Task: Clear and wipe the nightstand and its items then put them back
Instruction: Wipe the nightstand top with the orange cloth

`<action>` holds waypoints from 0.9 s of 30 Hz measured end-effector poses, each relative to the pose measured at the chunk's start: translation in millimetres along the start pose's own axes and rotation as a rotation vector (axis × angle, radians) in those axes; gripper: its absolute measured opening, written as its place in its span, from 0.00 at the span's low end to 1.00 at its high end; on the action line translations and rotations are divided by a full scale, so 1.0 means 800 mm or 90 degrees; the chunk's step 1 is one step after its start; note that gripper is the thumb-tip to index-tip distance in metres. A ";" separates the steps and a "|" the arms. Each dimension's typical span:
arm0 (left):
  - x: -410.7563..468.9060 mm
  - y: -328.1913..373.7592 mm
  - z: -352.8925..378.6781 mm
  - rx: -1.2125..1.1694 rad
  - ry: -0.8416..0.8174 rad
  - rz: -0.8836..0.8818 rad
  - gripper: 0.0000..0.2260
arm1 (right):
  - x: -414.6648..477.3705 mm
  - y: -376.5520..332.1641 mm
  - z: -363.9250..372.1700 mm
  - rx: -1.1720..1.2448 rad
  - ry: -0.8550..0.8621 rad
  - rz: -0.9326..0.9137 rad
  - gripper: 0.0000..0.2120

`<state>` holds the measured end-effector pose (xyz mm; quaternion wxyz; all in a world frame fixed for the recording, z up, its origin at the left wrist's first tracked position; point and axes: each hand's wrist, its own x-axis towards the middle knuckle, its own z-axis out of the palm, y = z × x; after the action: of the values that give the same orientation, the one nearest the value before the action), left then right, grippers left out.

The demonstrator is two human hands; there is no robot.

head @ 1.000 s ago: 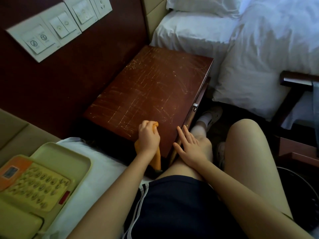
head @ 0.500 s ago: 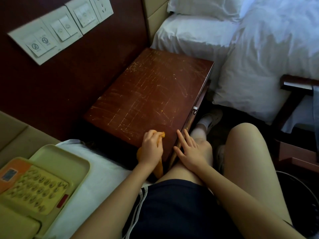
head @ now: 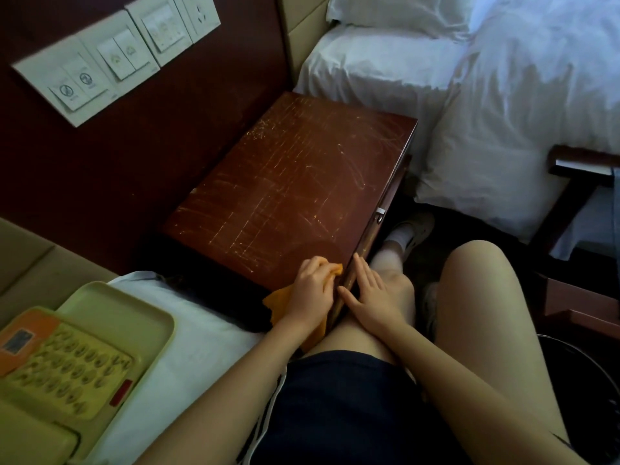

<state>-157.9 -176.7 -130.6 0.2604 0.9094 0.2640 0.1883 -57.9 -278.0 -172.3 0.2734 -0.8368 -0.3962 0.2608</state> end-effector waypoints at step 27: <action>0.044 -0.019 -0.009 0.022 0.069 -0.124 0.10 | -0.001 -0.001 0.002 0.040 0.000 -0.008 0.35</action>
<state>-139.5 -142.2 -126.4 0.2472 0.8723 0.3678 0.2065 -59.5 -278.0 -172.9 0.3017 -0.8253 -0.3930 0.2711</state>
